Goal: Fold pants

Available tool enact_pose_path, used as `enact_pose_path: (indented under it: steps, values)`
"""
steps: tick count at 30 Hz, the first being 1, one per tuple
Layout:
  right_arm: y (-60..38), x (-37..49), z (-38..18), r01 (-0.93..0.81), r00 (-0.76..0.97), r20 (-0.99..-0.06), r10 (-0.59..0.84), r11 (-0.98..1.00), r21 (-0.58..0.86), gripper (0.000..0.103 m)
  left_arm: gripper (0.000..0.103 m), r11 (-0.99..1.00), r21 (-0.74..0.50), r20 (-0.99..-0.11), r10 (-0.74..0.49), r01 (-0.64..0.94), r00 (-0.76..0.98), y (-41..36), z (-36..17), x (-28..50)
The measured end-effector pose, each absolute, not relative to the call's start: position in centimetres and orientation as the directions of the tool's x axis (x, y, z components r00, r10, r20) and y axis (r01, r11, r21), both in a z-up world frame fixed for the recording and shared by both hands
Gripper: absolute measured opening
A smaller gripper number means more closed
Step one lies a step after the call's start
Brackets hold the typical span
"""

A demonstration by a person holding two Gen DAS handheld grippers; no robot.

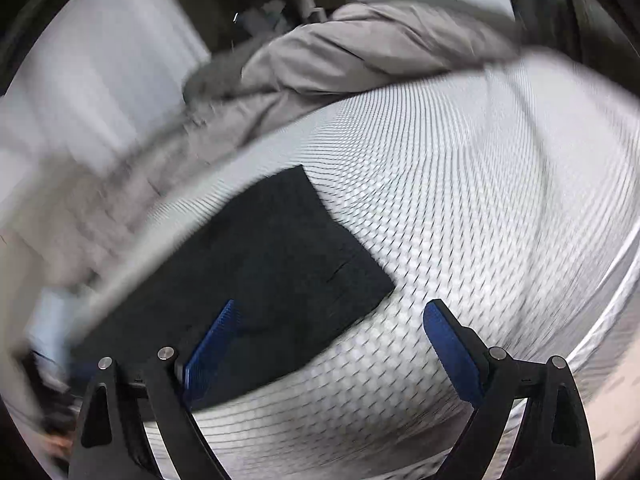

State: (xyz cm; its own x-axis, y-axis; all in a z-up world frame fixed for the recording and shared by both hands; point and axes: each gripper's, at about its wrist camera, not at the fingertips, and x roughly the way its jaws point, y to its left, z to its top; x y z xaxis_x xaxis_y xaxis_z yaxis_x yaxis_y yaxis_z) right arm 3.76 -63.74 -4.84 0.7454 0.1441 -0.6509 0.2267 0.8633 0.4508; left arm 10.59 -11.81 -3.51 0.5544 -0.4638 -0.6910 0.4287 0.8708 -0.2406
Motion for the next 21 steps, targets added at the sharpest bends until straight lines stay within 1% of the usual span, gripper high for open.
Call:
enact_pose_path:
  steps: [1, 2, 4, 6, 7, 8, 9, 10, 12, 13, 14, 16, 17, 19, 21]
  values:
    - [-64.3, 3.7, -5.4, 0.221, 0.745, -0.635, 0.204, 0.823, 0.524, 0.095, 0.094, 0.868, -0.247, -0.692, -0.469, 0.431, 0.548, -12.6, -3.8, 10.9]
    - [-64.4, 4.4, -6.0, 0.217, 0.741, -0.628, 0.238, 0.8, 0.559, 0.095, 0.094, 0.87, -0.239, -0.705, -0.461, 0.432, 0.539, -13.6, -4.2, 11.1]
    - [-65.3, 5.7, -7.5, 0.199, 0.733, -0.595, 0.329, 0.733, 0.65, 0.091, 0.094, 0.878, -0.161, -0.752, -0.405, 0.451, 0.52, -15.9, -5.4, 11.2]
    - [-65.2, 7.6, -8.7, 0.173, 0.728, -0.564, 0.391, 0.691, 0.702, 0.091, 0.095, 0.881, -0.054, -0.776, -0.333, 0.471, 0.535, -17.7, -6.2, 10.9]
    - [-64.8, 7.9, -8.8, 0.167, 0.73, -0.558, 0.395, 0.689, 0.706, 0.091, 0.095, 0.879, -0.027, -0.771, -0.321, 0.476, 0.549, -18.1, -6.3, 10.7]
    - [-64.9, 8.7, -8.9, 0.166, 0.736, -0.552, 0.392, 0.686, 0.708, 0.091, 0.095, 0.877, -0.042, -0.768, -0.335, 0.479, 0.546, -18.1, -6.2, 10.7]
    - [-64.3, 9.8, -8.8, 0.17, 0.749, -0.547, 0.373, 0.69, 0.703, 0.088, 0.095, 0.878, -0.058, -0.769, -0.343, 0.476, 0.539, -18.1, -6.3, 10.8]
    - [-64.3, 10.9, -8.8, 0.177, 0.757, -0.551, 0.352, 0.701, 0.691, 0.083, 0.095, 0.876, -0.089, -0.767, -0.364, 0.474, 0.528, -17.7, -6.3, 11.0]
    - [-63.6, 12.5, -8.4, 0.194, 0.772, -0.567, 0.288, 0.742, 0.641, 0.049, 0.095, 0.873, -0.13, -0.758, -0.394, 0.471, 0.52, -16.9, -6.2, 11.1]
    - [-63.6, 13.7, -8.4, 0.199, 0.77, -0.577, 0.272, 0.756, 0.623, 0.043, 0.095, 0.874, -0.141, -0.755, -0.398, 0.464, 0.52, -16.4, -6.1, 11.1]
    - [-63.1, 14.3, -8.2, 0.204, 0.769, -0.587, 0.253, 0.773, 0.6, 0.033, 0.095, 0.877, -0.157, -0.748, -0.406, 0.455, 0.524, -15.6, -5.9, 11.0]
    - [-62.2, 14.6, -7.3, 0.205, 0.778, -0.591, 0.211, 0.805, 0.557, 0.025, 0.095, 0.883, -0.175, -0.736, -0.411, 0.436, 0.538, -14.1, -5.3, 11.0]
    - [-61.5, 14.5, -6.5, 0.193, 0.789, -0.582, 0.197, 0.819, 0.54, 0.019, 0.095, 0.89, -0.179, -0.732, -0.406, 0.419, 0.548, -13.1, -5.1, 10.9]
    - [-59.6, 13.7, -4.3, 0.15, 0.821, -0.54, 0.184, 0.844, 0.515, 0.017, 0.095, 0.905, -0.183, -0.729, -0.387, 0.383, 0.565, -11.3, -4.5, 11.0]
    - [-56.3, 13.5, -2.1, 0.075, 0.847, -0.49, 0.207, 0.866, 0.495, 0.016, 0.095, 0.919, -0.194, -0.722, -0.371, 0.344, 0.584, -9.4, -4.1, 10.9]
